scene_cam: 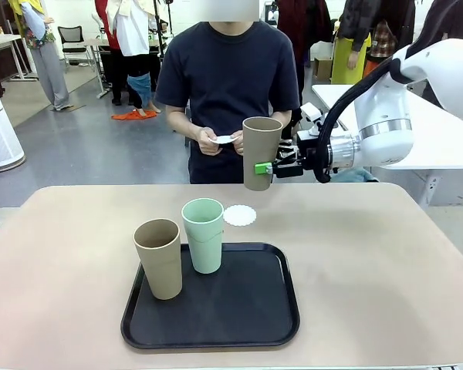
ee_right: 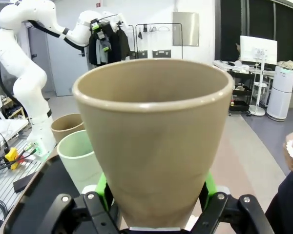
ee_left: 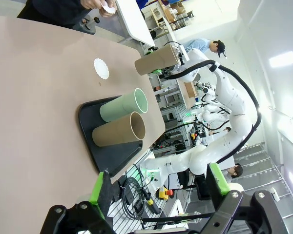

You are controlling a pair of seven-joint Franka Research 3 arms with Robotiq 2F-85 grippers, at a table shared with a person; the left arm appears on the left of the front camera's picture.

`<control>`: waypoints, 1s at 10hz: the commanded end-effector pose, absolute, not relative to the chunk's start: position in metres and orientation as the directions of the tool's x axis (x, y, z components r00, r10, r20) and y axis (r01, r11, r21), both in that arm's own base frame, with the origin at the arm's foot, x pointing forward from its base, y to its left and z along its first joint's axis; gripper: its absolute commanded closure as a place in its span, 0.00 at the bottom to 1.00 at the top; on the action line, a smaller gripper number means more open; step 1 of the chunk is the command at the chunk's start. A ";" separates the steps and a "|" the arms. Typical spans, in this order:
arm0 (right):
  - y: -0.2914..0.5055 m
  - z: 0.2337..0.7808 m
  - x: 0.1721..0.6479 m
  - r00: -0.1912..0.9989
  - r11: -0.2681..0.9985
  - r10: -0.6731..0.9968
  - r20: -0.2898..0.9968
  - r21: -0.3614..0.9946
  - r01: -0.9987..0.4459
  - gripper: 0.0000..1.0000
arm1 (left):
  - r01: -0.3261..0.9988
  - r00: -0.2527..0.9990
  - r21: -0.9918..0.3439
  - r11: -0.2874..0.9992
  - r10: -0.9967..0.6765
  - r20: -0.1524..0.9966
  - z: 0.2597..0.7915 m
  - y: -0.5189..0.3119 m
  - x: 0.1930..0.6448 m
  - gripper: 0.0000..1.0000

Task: Place coasters on the table and set cups on them.
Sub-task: Pick up one Reusable plastic cup and place it on a coaster set by the human.

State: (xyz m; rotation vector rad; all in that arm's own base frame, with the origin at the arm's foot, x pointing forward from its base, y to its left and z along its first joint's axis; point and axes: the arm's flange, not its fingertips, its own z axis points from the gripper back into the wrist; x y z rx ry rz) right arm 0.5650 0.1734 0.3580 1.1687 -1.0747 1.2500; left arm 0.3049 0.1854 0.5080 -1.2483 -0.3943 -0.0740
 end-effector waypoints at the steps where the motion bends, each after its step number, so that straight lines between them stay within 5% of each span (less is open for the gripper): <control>1: 0.183 0.354 0.577 0.098 -0.007 0.100 0.990 0.100 -0.995 0.18 | 0.274 0.928 -0.910 0.311 0.164 0.335 0.510 0.186 0.304 0.00; 10: 0.179 0.357 0.581 0.054 -0.018 0.111 0.992 0.056 -0.998 0.18 | 0.274 0.928 -0.910 0.311 0.164 0.335 0.510 0.186 0.304 0.00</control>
